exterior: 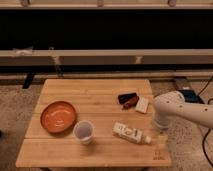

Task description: Stand the bottle upright

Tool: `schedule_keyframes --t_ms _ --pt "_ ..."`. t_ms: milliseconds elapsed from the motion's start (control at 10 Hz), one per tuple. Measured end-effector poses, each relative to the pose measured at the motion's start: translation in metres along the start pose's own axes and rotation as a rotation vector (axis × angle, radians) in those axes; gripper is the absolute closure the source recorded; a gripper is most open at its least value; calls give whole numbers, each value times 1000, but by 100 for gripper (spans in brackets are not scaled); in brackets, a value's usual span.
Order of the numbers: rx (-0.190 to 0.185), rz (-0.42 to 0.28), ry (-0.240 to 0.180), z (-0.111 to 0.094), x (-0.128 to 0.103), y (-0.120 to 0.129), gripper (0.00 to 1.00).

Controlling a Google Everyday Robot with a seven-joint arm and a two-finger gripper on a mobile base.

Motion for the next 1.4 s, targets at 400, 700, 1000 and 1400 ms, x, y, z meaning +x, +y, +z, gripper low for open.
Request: schedule_keyframes --t_ms 400,700,1000,1400 --pt "-6 0 -34 8 -11 1 21" --pt "-21 3 -75 12 -17 6 47" --pt "-21 -11 -94 12 -21 4 78" --pt "-4 -84 -81 7 -33 -4 100"
